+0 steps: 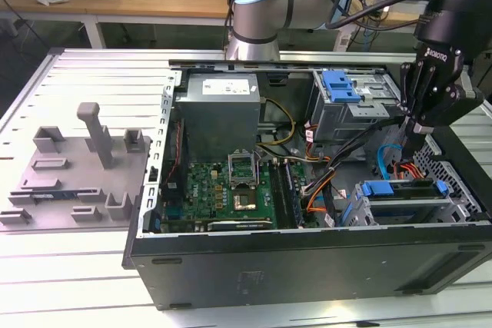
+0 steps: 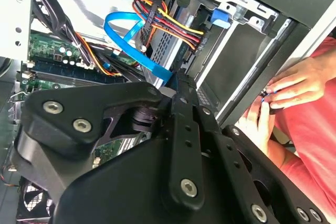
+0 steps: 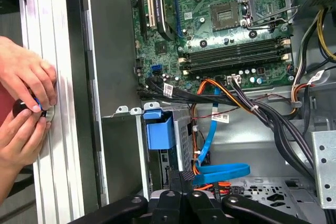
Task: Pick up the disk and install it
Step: 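Insert the second disk wire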
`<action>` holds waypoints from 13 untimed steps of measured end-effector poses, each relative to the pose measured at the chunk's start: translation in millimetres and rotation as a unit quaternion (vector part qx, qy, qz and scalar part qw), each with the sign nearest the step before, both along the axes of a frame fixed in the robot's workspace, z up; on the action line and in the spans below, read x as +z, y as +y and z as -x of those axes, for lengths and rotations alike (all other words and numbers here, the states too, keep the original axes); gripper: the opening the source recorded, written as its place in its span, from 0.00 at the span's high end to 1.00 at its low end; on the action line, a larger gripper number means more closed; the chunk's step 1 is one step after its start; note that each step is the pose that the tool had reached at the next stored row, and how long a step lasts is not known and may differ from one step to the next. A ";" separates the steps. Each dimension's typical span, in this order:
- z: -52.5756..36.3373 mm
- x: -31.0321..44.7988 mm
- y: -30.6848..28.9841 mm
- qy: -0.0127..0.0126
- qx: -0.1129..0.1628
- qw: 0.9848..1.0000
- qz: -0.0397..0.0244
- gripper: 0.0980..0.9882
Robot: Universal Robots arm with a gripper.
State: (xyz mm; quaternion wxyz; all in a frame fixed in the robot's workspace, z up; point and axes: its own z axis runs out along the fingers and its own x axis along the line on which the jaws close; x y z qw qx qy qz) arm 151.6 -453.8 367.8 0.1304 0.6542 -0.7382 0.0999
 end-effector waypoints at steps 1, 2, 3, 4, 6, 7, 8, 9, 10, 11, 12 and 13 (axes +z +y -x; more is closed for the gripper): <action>0.0 0.0 0.0 0.000 0.000 1.000 0.000 0.99; 0.0 0.0 0.0 0.000 0.000 1.000 0.000 0.99; 0.0 -0.1 0.0 0.000 0.000 1.000 0.000 0.99; 0.0 -0.2 0.0 0.000 0.000 1.000 0.000 0.99; 0.0 -0.3 0.6 0.000 0.000 1.000 0.000 0.99; 0.0 -0.2 0.7 0.000 0.000 1.000 0.000 0.98; 0.0 -0.2 1.0 0.000 0.000 1.000 0.000 0.92; 0.0 -0.2 1.1 0.000 0.000 1.000 0.000 0.92; 0.0 -0.2 1.3 0.000 0.000 1.000 0.000 0.84; 0.0 -0.2 1.4 0.000 0.000 1.000 0.000 0.84; 0.0 -0.2 1.4 0.000 0.000 1.000 0.000 0.84; 0.0 -0.2 1.4 0.000 0.000 1.000 0.000 0.84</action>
